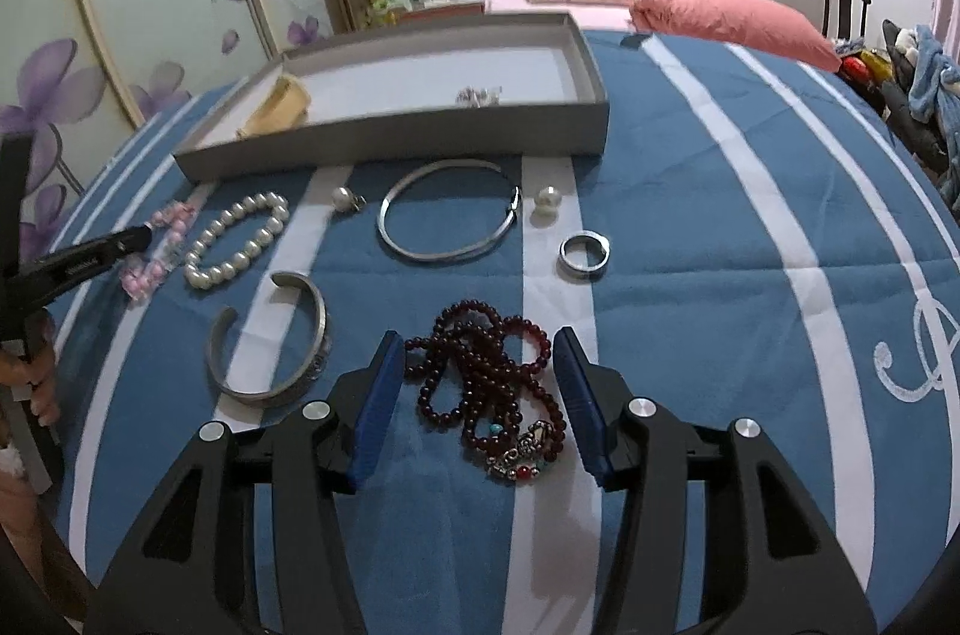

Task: Organize jewelry
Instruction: 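Close the left tool on the pink bracelet while the right tool grasps the red bead bracelet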

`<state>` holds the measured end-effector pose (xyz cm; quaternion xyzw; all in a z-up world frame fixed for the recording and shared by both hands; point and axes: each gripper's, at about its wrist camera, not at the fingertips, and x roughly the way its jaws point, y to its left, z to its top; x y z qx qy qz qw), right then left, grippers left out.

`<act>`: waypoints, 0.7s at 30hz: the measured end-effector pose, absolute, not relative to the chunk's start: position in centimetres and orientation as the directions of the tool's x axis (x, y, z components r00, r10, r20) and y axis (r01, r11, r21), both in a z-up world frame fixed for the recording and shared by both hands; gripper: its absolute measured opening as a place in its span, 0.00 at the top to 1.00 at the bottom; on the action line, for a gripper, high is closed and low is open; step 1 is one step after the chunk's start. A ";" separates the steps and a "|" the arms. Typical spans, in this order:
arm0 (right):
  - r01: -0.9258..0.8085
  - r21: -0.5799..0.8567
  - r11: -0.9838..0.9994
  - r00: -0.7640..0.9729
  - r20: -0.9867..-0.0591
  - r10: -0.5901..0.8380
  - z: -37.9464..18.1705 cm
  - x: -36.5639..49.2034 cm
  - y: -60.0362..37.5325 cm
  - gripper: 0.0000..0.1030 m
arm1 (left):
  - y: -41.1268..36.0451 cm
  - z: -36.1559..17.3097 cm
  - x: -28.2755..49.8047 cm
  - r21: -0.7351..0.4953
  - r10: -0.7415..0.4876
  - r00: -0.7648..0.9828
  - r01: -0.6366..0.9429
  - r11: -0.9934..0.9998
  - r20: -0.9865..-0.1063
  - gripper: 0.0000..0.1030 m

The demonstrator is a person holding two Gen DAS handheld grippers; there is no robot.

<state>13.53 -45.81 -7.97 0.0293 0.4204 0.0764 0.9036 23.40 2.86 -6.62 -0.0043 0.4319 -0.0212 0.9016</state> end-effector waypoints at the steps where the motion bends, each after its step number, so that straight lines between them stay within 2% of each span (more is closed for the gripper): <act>1: -0.113 0.111 0.987 0.636 -0.756 0.158 -8.0 13.6 -45.7 0.49 | 2.8 -6.6 23.4 -0.026 -0.042 0.626 0.034 0.999 -0.779 0.87; 2: -0.117 0.100 0.988 0.635 -0.758 0.152 -8.0 13.7 -45.6 0.50 | 2.9 -6.6 23.4 -0.026 -0.042 0.626 0.034 0.999 -0.779 0.87; 4: -0.136 0.111 0.984 0.638 -0.750 0.173 -7.8 13.5 -45.6 0.87 | 2.9 -6.6 23.4 -0.026 -0.042 0.626 0.034 0.999 -0.779 0.87; 9: -0.153 0.092 0.984 0.650 -0.740 0.170 -7.5 13.0 -45.5 0.91 | 2.7 -6.5 23.3 -0.037 -0.057 0.628 0.045 0.998 -0.776 0.87; 21: -0.166 0.093 0.982 0.755 -0.628 0.188 -4.3 12.3 -45.2 0.91 | 2.5 -5.2 22.0 -0.075 -0.106 0.672 0.075 0.994 -0.733 0.87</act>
